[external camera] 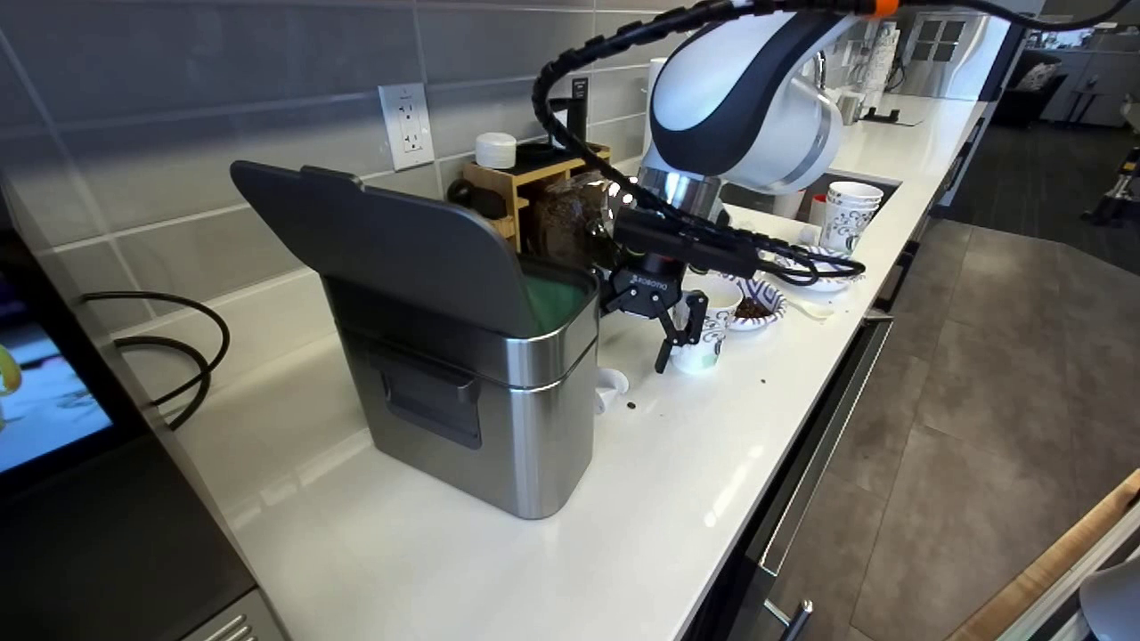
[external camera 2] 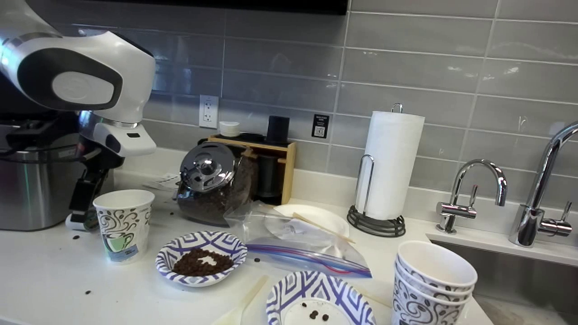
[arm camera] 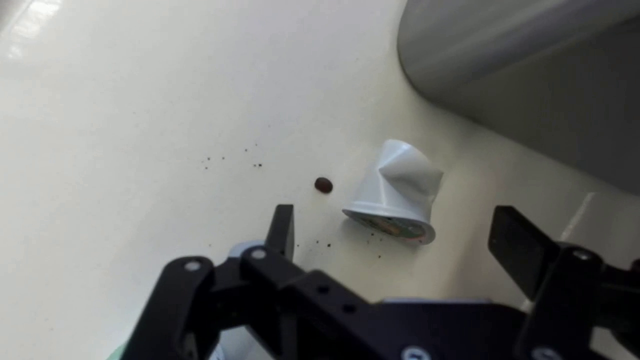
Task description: Open the lid on the bin and put a k-cup into it then close it
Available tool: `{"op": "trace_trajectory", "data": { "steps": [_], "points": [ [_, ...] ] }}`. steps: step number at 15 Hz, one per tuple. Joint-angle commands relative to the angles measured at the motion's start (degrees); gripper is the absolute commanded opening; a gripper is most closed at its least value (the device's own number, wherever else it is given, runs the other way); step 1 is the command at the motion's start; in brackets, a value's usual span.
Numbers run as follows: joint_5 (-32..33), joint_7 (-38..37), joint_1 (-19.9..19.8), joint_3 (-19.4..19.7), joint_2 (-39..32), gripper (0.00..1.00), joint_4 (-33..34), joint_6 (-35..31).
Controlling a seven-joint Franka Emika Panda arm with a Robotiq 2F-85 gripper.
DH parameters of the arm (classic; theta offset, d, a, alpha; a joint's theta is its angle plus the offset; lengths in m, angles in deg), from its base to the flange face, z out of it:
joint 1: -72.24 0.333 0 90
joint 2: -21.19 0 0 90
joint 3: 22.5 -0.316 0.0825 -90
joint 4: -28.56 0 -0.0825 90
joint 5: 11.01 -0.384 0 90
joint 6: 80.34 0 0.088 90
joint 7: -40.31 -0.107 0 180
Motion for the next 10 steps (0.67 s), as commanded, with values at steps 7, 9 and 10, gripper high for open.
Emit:
{"op": "trace_trajectory", "data": {
  "steps": [7, 9, 10],
  "points": [
    [-1.5, 0.6, 1.0, 0.4, -3.7, 1.00, 2.6, 1.0],
    [-1.3, 0.3, 1.1, 0.4, -4.4, 1.00, 3.2, 1.2],
    [-1.3, 0.5, 1.1, 0.4, -4.6, 1.00, 3.4, 1.4]
  ]
}}
